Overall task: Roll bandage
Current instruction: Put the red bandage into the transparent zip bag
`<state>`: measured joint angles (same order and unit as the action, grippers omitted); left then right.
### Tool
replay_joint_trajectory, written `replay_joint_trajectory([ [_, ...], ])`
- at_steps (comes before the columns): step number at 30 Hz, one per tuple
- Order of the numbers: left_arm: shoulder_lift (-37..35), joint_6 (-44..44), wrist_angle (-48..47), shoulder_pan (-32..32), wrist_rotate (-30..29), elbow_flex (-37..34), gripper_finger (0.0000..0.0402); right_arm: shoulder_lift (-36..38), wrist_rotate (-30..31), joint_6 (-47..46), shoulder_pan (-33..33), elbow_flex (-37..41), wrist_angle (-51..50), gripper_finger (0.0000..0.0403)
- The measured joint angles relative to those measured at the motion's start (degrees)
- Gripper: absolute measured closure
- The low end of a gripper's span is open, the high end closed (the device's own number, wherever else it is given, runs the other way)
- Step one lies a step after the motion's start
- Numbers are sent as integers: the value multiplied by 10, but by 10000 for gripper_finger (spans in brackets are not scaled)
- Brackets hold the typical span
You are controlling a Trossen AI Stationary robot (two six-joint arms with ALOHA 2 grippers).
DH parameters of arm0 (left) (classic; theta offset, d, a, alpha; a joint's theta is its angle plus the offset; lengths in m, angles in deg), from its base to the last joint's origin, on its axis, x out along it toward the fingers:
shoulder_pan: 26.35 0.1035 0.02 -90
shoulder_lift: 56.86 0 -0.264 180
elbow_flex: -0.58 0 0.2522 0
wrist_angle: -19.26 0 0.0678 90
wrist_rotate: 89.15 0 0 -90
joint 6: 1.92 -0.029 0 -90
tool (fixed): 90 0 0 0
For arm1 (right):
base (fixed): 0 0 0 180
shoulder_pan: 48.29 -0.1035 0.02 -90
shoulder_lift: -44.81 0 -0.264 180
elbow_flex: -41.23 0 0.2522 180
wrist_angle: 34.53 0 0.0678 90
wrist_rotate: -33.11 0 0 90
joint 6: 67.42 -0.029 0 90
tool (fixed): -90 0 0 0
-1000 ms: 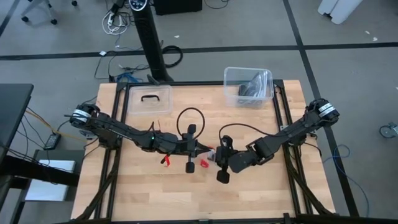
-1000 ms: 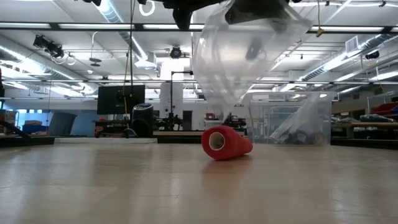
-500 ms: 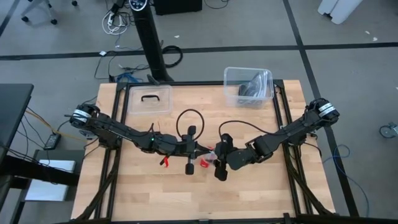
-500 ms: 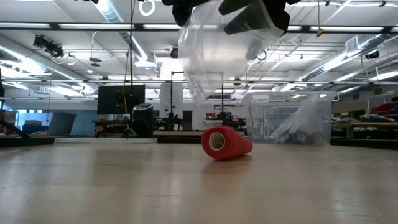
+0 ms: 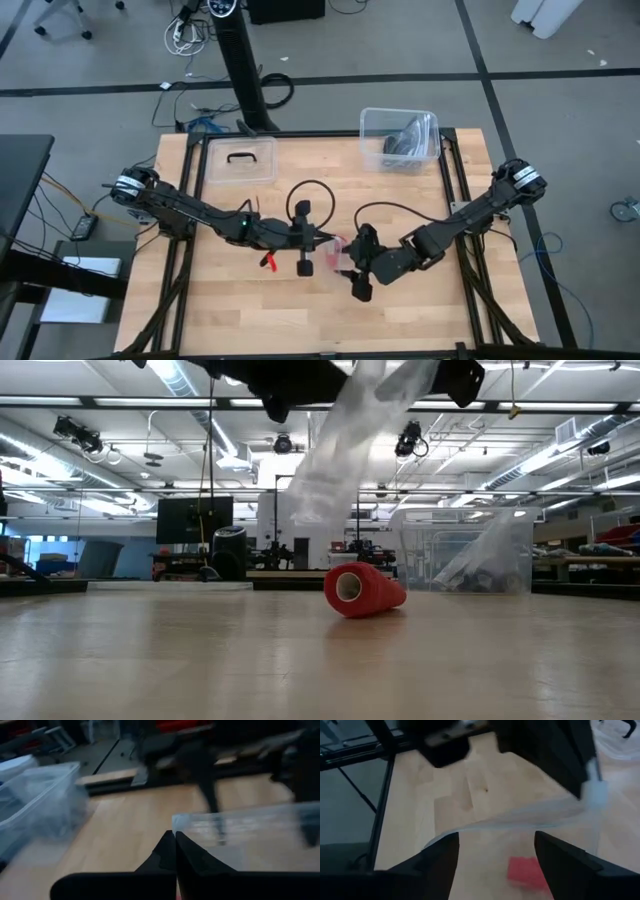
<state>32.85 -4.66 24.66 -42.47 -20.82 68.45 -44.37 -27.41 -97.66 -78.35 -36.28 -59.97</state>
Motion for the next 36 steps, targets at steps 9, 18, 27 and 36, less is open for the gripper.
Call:
replay_joint_trajectory([
  [9,-3,0,-42,0,-41,0,402,24,34,27,-15,0,-2,145],
  [18,-3,-2,-63,0,-69,0,402,67,59,66,-25,0,-17,146],
  [27,-4,-15,-70,1,-85,0,402,84,68,95,-27,0,-26,145],
  [36,-42,-15,-122,-1,-122,-2,402,84,85,91,-26,0,-94,187],
])
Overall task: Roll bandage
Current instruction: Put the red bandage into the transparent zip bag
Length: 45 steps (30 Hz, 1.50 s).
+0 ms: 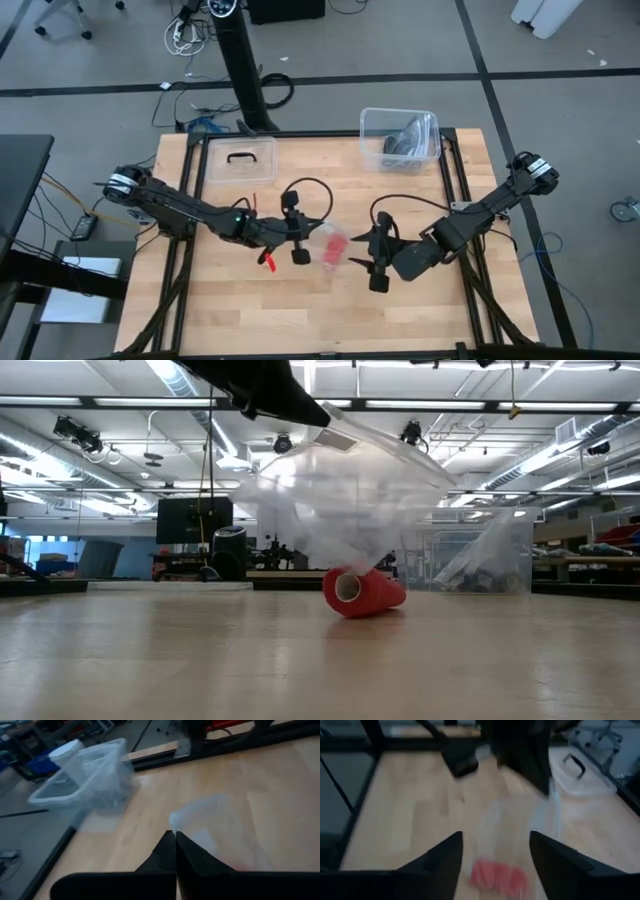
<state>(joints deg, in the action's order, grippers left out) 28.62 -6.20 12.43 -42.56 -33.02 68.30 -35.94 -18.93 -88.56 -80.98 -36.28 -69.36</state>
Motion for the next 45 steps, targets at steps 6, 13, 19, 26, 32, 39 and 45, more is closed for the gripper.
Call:
replay_joint_trajectory([
  [6,-76,17,86,-3,-3,-99,402,-3,34,-66,-4,0,-82,337],
  [13,-175,17,273,-5,56,-252,402,0,64,-174,-16,28,-133,368],
  [19,-232,13,341,-8,58,-333,402,0,137,-170,-21,178,140,355],
  [26,-237,-14,450,-8,120,-371,402,-26,98,44,31,343,686,329],
  [32,-237,-13,451,-8,121,-371,402,-52,-1,109,71,333,750,272],
  [39,-236,-13,466,-8,128,-372,402,-56,-55,123,77,312,750,234],
  [45,-236,-12,470,-8,130,-372,402,-56,-46,139,88,310,752,246],
])
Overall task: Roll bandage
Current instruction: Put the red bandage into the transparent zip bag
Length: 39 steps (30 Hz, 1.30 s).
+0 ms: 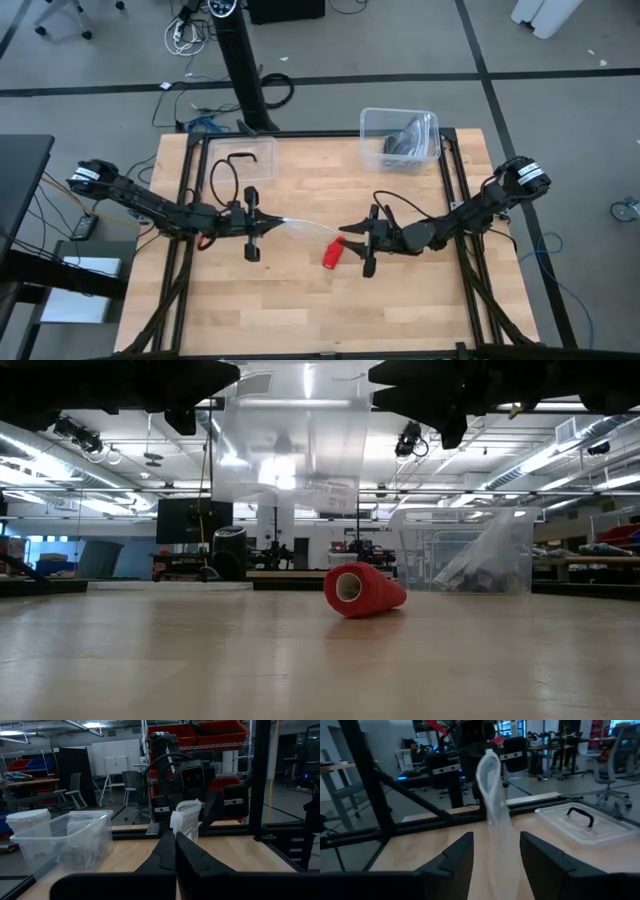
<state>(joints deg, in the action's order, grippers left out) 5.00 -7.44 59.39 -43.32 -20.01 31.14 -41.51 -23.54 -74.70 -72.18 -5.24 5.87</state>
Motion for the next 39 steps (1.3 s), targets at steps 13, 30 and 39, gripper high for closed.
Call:
replay_joint_trajectory([
  [13,0,4,0,0,-2,0,402,0,-46,28,37,0,14,394],
  [30,96,-3,4,2,-17,53,402,-9,-138,19,93,-33,-32,402],
  [39,147,0,5,23,27,90,402,-45,-182,30,110,-74,-49,402],
])
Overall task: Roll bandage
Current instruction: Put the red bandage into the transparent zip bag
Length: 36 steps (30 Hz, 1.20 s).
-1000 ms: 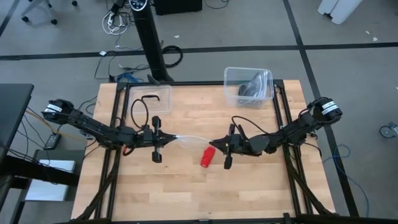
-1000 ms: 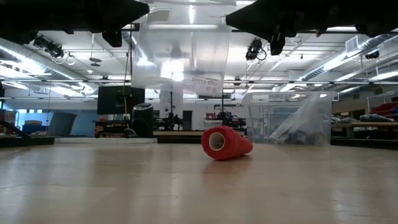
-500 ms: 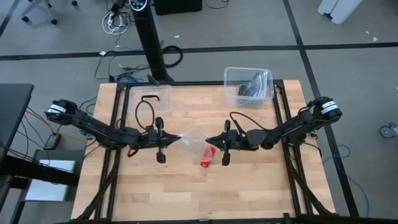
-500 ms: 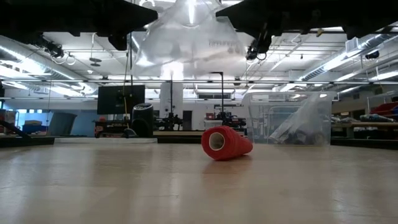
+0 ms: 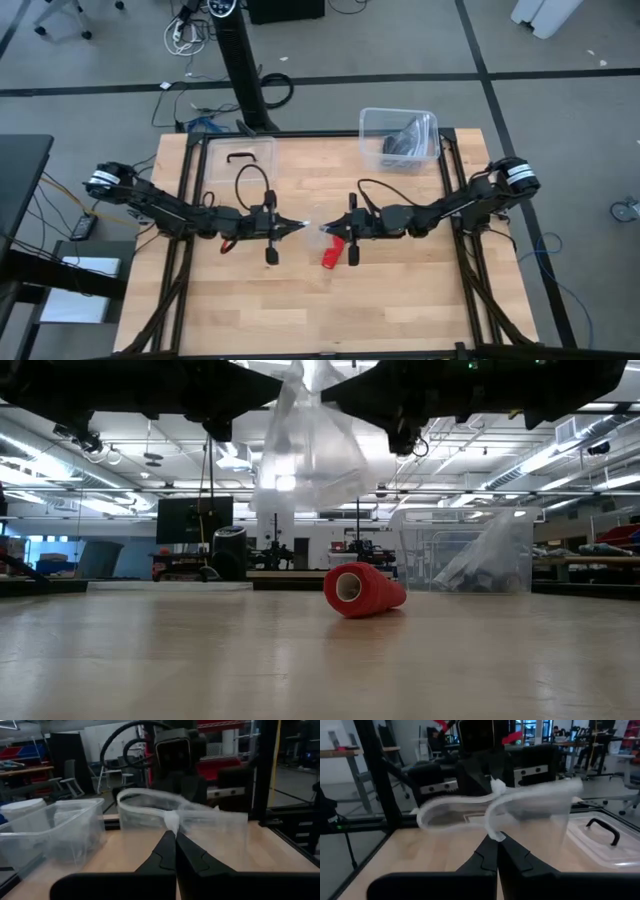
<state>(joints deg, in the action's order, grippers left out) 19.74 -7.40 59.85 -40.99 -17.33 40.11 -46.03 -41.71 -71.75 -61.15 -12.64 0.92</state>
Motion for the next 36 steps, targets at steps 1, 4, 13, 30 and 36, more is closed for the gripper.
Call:
replay_joint_trajectory([
  [1,4,1,1,1,3,4,402,-5,0,0,1,-3,-1,402],
  [4,11,1,3,4,16,10,402,-13,-2,-1,4,-5,0,403],
  [13,26,12,3,13,26,10,402,-14,0,0,5,-8,-9,403],
  [30,25,-25,4,27,7,10,402,28,81,-84,-56,-8,-159,310],
  [36,19,-40,-3,27,-3,9,402,69,121,-105,-78,-8,-243,268],
])
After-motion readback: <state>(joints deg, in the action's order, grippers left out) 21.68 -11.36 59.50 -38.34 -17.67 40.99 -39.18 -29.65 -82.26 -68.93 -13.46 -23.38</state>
